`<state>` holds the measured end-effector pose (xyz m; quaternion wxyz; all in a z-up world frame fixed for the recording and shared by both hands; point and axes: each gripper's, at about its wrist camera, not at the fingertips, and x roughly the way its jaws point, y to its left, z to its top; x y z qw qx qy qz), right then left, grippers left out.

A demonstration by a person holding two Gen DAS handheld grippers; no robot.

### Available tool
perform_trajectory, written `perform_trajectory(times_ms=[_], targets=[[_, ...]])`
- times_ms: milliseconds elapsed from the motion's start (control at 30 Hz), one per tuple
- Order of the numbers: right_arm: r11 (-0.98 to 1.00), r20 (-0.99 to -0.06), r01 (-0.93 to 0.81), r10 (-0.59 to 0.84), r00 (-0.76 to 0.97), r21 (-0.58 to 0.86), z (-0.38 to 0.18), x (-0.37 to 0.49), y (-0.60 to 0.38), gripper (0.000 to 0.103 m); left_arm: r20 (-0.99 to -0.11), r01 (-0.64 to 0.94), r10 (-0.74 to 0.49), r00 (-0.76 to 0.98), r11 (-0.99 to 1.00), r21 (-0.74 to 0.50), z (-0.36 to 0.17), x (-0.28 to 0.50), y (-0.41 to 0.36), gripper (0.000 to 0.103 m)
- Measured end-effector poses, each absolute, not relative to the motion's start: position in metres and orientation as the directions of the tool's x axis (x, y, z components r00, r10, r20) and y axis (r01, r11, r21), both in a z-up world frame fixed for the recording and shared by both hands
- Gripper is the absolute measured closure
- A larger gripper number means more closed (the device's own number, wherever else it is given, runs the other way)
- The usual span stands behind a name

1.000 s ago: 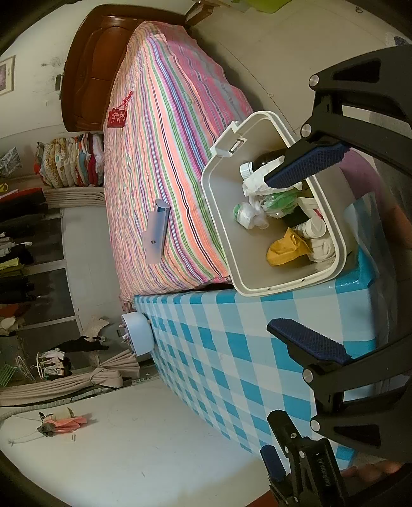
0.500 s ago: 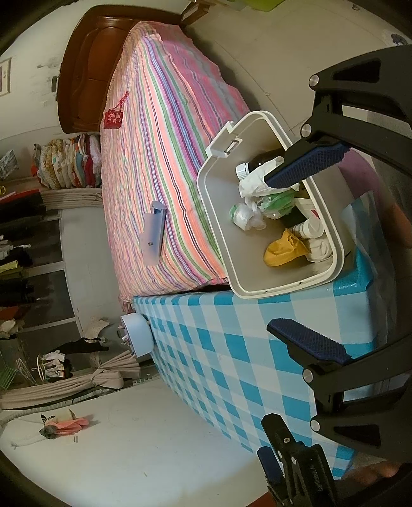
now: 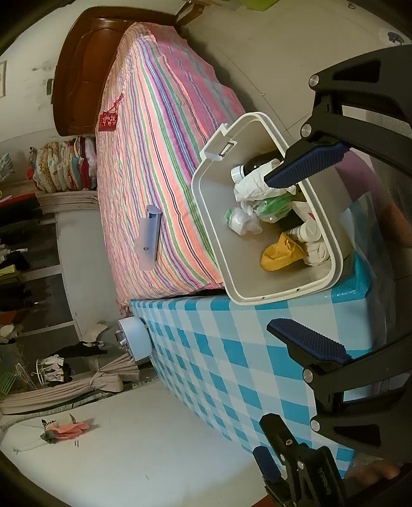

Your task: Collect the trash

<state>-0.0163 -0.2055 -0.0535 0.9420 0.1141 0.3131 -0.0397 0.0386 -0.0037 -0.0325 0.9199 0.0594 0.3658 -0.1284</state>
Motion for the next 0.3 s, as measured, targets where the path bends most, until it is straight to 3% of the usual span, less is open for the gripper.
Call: perform_trajectory(times_ms=[300], targets=[[0.971, -0.603, 0.145, -0.002, 0.798, 0.188, -0.0557, -0.0143, -0.2064, 0.021, -0.701, 0.257, -0.193, 0.686, 0.966, -0.014, -0.0351, 0.0424, 0.0044, 0.011]])
